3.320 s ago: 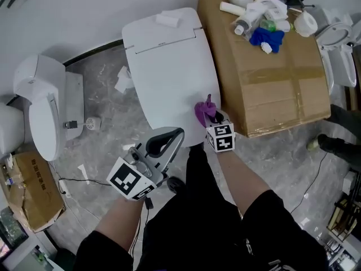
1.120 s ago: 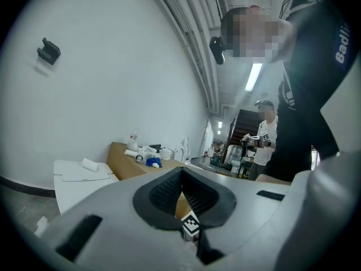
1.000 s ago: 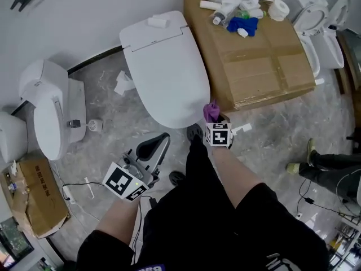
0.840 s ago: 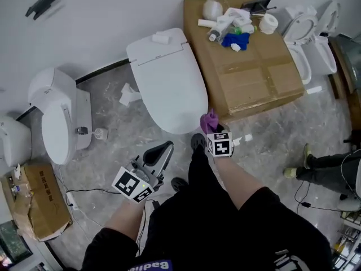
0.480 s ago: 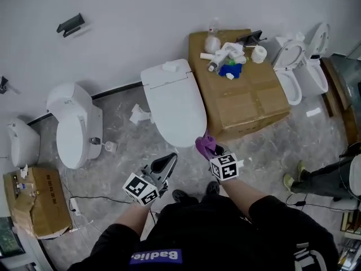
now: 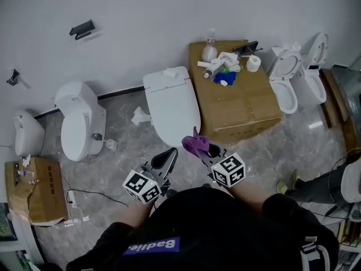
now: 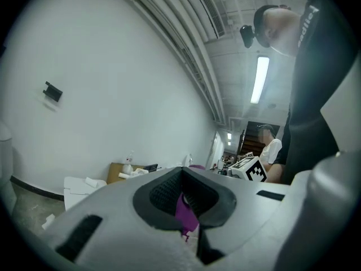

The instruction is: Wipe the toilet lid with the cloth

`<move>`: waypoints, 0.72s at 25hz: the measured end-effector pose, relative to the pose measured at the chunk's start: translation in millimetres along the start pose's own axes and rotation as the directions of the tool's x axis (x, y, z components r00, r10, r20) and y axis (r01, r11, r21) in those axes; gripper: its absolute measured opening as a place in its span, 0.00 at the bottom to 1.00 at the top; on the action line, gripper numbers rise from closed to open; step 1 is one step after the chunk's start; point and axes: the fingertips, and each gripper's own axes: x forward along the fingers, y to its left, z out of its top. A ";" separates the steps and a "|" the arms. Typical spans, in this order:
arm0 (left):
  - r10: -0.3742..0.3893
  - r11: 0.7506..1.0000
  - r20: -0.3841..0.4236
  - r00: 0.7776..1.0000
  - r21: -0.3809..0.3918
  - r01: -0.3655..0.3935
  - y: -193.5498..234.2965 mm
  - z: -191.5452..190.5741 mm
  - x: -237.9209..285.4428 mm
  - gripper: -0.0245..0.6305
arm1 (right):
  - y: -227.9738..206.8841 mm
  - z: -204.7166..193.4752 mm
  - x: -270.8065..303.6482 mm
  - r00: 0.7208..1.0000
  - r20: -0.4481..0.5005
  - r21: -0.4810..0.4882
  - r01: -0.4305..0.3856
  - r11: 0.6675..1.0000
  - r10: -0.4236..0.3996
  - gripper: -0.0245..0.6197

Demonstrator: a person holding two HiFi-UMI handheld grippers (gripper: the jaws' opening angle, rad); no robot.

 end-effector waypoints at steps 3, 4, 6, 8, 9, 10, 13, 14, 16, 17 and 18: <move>0.005 1.000 0.006 1.000 0.026 -0.005 -20.3 12.3 0.5 0.06 | 14.9 20.3 -18.9 0.998 0.052 0.004 -0.041 0.999 0.040 0.15; 0.011 1.000 0.010 1.000 0.029 -0.011 -25.1 16.2 -1.0 0.06 | 20.8 23.9 -23.7 0.996 0.065 0.007 -0.053 0.999 0.053 0.15; 0.019 0.999 0.027 0.999 0.035 -0.020 -33.4 24.8 -2.6 0.06 | 30.7 31.0 -30.2 0.993 0.086 -0.004 -0.077 0.997 0.078 0.15; 0.024 0.999 0.035 0.999 0.048 -0.026 -39.9 29.6 -3.3 0.06 | 36.9 37.1 -34.1 0.990 0.102 -0.025 -0.091 0.996 0.093 0.15; 0.024 0.998 0.033 0.999 0.051 -0.026 -42.9 28.7 -4.6 0.06 | 39.3 38.8 -36.2 0.989 0.111 -0.032 -0.092 0.995 0.095 0.15; 0.022 0.998 0.030 0.999 0.052 -0.023 -45.9 26.6 -6.3 0.06 | 41.5 39.7 -38.7 0.988 0.119 -0.038 -0.092 0.995 0.096 0.15; 0.012 0.998 0.019 1.000 0.055 -0.013 -54.7 22.0 -10.2 0.06 | 48.0 41.5 -45.3 0.985 0.135 -0.074 -0.096 0.993 0.106 0.15; 0.009 0.998 0.017 1.000 0.059 -0.010 -56.7 21.0 -11.6 0.06 | 51.3 41.7 -46.7 0.984 0.136 -0.086 -0.102 0.991 0.113 0.15; 0.008 0.998 0.013 1.000 0.066 -0.009 -58.5 18.6 -15.1 0.06 | 59.4 40.5 -48.5 0.982 0.138 -0.107 -0.117 0.987 0.131 0.15; 0.007 0.997 0.011 1.000 0.072 -0.007 -58.8 17.1 -16.7 0.06 | 63.6 40.0 -49.0 0.980 0.139 -0.118 -0.124 0.985 0.141 0.15; 0.001 0.997 0.009 1.000 0.081 -0.002 -59.0 15.2 -18.0 0.06 | 67.4 40.0 -49.2 0.978 0.142 -0.130 -0.132 0.983 0.150 0.15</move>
